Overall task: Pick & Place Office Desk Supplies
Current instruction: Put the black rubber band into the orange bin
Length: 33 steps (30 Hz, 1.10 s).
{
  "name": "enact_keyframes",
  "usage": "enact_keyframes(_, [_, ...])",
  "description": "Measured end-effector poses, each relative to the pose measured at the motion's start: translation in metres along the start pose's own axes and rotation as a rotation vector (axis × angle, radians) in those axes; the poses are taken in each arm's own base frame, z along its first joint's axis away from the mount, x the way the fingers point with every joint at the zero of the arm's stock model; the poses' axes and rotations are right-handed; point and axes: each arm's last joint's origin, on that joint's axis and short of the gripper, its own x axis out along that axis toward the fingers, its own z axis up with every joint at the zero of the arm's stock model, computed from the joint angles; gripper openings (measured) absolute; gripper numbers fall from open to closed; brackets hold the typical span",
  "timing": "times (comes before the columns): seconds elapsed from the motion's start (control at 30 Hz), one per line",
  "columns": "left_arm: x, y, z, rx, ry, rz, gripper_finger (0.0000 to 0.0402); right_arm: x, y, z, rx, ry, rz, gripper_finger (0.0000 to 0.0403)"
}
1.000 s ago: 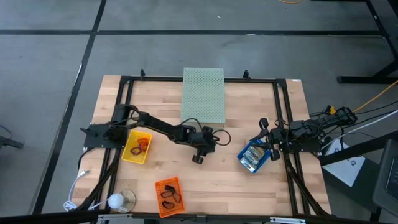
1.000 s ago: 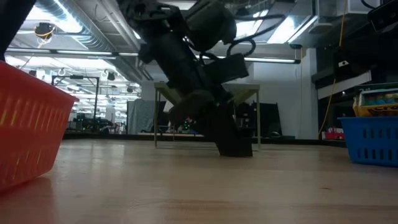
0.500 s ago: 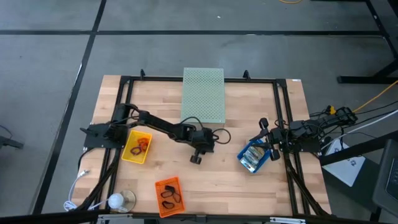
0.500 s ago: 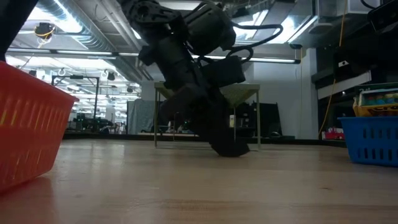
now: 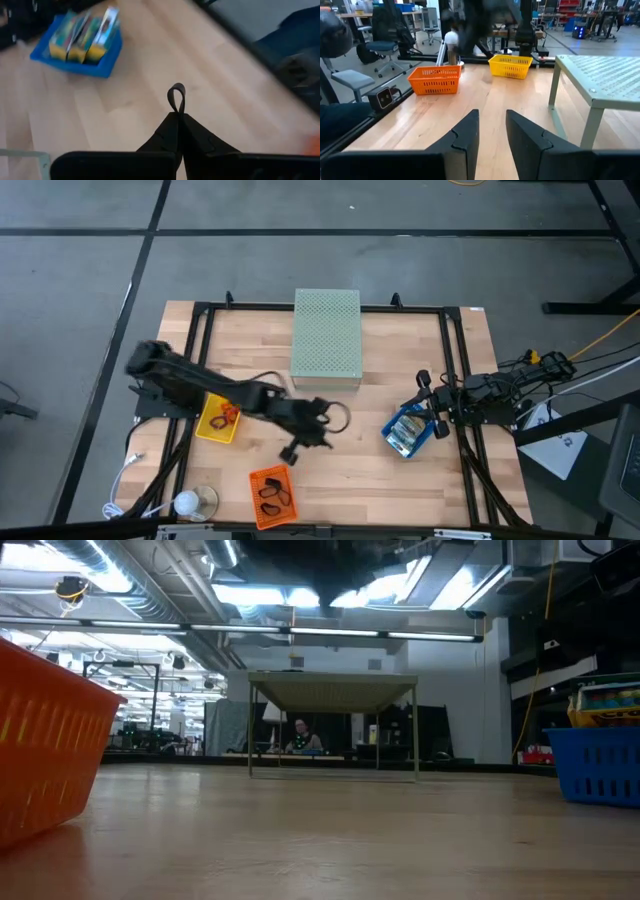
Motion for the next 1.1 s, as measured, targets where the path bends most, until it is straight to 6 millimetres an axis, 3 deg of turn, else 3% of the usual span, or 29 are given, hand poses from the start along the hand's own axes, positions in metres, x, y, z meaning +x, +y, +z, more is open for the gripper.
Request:
enact_keyframes(0.23, [-0.075, -0.053, 0.023, -0.043, -0.053, 0.003, 0.0003, 0.0, 0.0, 0.0, 0.014, 0.002, 0.007, 0.0098])
enact_keyframes(0.37, [-0.086, -0.081, 0.014, -0.148, -0.017, -0.028, 0.0004, 0.0, 0.0, 0.0, 0.015, 0.002, 0.007, 0.0098])
enact_keyframes(0.53, [-0.074, -0.118, -0.01, -0.239, 0.047, -0.078, 0.0003, 0.0, 0.0, 0.0, 0.015, 0.002, 0.007, 0.0098])
enact_keyframes(0.7, [-0.05, -0.144, -0.033, -0.261, -0.01, -0.198, 0.0004, 0.0, 0.0, 0.0, 0.014, 0.002, 0.002, 0.0098])
enact_keyframes(0.8, [-0.035, -0.149, -0.046, -0.292, -0.049, -0.236, 0.0003, 0.0, 0.0, 0.0, 0.014, 0.002, -0.001, 0.0098])
enact_keyframes(1.0, [-0.001, -0.153, -0.084, -0.369, 0.074, -0.262, 0.0005, 0.0, 0.0, 0.0, 0.014, 0.001, -0.001, 0.0098])
enact_keyframes(1.1, [0.007, -0.152, -0.09, -0.39, 0.104, -0.234, 0.0008, 0.0, 0.0, 0.0, 0.014, 0.001, 0.0, 0.0098])
